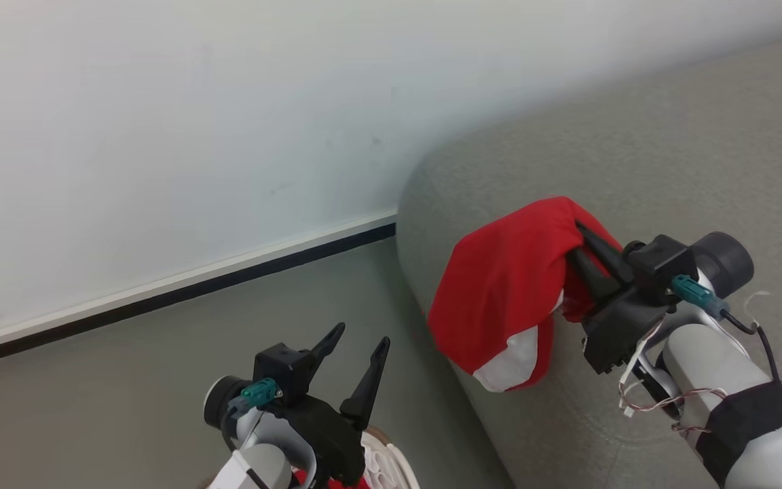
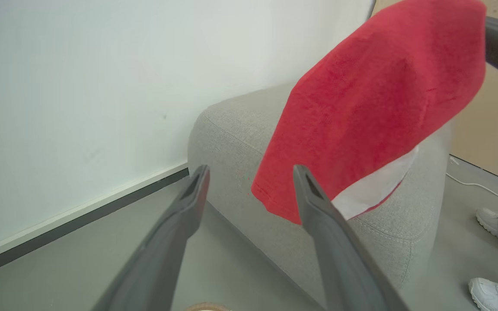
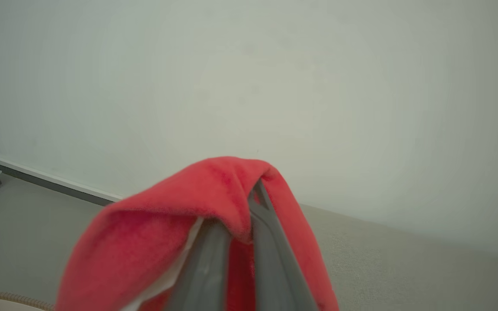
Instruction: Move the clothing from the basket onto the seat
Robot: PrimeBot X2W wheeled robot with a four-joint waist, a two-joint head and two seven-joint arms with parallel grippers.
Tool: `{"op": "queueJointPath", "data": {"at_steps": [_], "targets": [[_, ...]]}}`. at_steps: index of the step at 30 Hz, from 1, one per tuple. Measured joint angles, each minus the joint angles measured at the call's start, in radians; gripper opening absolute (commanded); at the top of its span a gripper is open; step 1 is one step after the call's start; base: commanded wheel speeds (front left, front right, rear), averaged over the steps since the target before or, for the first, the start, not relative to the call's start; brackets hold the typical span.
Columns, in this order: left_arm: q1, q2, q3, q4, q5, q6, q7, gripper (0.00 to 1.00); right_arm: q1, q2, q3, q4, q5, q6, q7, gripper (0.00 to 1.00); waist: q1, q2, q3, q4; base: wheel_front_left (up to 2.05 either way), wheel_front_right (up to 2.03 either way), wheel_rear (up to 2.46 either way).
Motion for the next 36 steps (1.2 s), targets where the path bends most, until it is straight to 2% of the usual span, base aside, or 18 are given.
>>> {"op": "queueJointPath", "data": {"at_steps": [9,16,22,26,30,36], "targets": [[0.035,-0.010,0.001,-0.090,0.013,0.001,0.000,1.00,0.038,-0.063,-0.038,-0.108,0.004,-0.027,0.000,0.00,-0.0001,0.0000,0.025,-0.123,0.00,0.00,0.00],[0.029,-0.013,-0.015,-0.153,0.061,0.010,0.000,1.00,0.016,-0.106,-0.091,-0.147,0.031,-0.035,0.002,0.00,0.0000,0.0000,0.090,-0.164,0.00,0.00,0.00],[0.007,-0.002,-0.022,-0.197,0.085,0.010,0.000,1.00,-0.120,-0.134,-0.144,-0.141,0.040,-0.036,0.019,0.00,0.0000,0.0000,0.156,-0.166,0.00,0.00,0.00],[-0.020,0.012,-0.036,-0.229,0.125,0.010,0.000,1.00,-0.248,-0.193,-0.191,-0.105,0.040,-0.029,0.042,0.00,0.0001,0.0001,0.208,-0.155,0.00,0.00,0.00],[-0.038,0.027,-0.041,-0.271,0.143,0.019,-0.001,1.00,-0.358,-0.253,-0.259,-0.048,0.059,-0.029,0.063,0.00,0.0001,0.0001,0.257,-0.127,0.00,0.00,0.00],[-0.066,0.074,-0.056,-0.348,0.191,0.016,-0.003,1.00,-0.463,-0.293,-0.322,0.035,0.093,-0.033,0.080,0.00,0.0002,0.0001,0.328,-0.065,0.00,0.00,0.00]]}}
